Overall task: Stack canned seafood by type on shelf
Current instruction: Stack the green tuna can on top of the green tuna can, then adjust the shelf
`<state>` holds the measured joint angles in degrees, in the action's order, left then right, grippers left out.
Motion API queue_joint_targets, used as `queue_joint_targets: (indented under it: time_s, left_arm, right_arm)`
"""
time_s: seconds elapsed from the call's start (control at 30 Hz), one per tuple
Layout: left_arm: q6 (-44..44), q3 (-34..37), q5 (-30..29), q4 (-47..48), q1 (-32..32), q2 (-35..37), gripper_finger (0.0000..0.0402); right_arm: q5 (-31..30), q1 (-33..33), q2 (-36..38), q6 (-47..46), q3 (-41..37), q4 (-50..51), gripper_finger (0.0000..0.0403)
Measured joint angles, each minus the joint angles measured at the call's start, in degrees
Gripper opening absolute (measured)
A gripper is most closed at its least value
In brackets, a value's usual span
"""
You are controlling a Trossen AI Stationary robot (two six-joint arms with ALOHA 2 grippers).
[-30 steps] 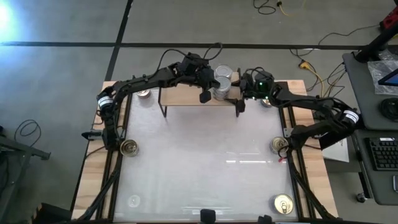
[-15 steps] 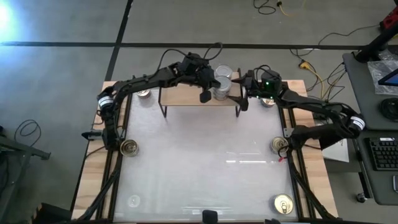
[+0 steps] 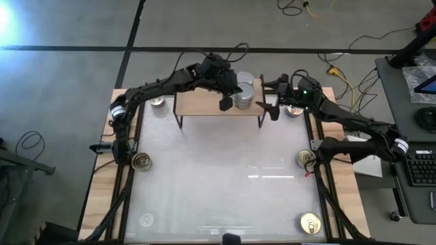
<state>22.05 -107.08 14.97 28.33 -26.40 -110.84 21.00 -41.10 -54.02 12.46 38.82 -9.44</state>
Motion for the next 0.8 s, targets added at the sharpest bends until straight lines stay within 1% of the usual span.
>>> queue_joint_targets:
  time_s: [0.1, 0.2, 0.23, 0.27, 0.33, 0.43, 0.5, 0.63, 0.7, 0.8]
  left_arm:
    - [0.99, -2.65, 0.24, 6.5, 0.44, 1.18, 0.0]
    - [1.61, -2.86, 0.44, 12.65, 1.23, 3.7, 0.0]
    - [1.68, -2.05, 0.48, 13.67, 1.5, 4.93, 0.0]
    - [1.68, -0.88, 0.54, 15.02, 1.68, 6.51, 0.0]
    - [1.4, 2.06, 0.6, 16.53, 2.09, 9.82, 0.0]
    - [-0.34, 9.12, -0.51, 16.62, 2.15, 16.04, 0.0]
    - [-2.2, 14.41, -4.58, 16.31, 2.15, 20.78, 0.0]
    - [-6.9, 24.29, -15.85, 15.33, 2.07, 29.92, 0.0]
    - [-9.58, 28.53, -20.14, 14.74, 2.02, 33.76, 0.0]
    - [-13.54, 33.77, -25.39, 14.39, 2.02, 38.5, 0.0]
  right_arm:
    - [-0.1, 0.62, 1.26, -0.69, 0.06, 0.6, 0.04]
    - [-0.41, 1.84, 2.29, -0.84, 0.08, 3.83, 0.04]
    - [-1.54, 2.49, 2.63, -0.81, 0.08, 5.44, 0.04]
    - [-3.19, 3.27, 2.91, -0.61, 0.08, 7.38, 0.04]
    - [-9.11, 5.34, 3.09, -0.42, 0.08, 10.86, 0.04]
    - [-17.84, 8.32, 2.95, -0.16, 0.08, 15.06, 0.04]
    - [-22.17, 9.91, 2.91, 0.07, 0.08, 16.56, 0.04]
    - [-29.6, 11.67, 2.69, -0.45, 0.08, 17.47, 0.04]
    - [-31.53, 11.76, 2.63, -0.91, 0.09, 17.97, 0.04]
    - [-31.77, 11.74, 2.58, -2.9, 0.1, 19.85, 0.04]
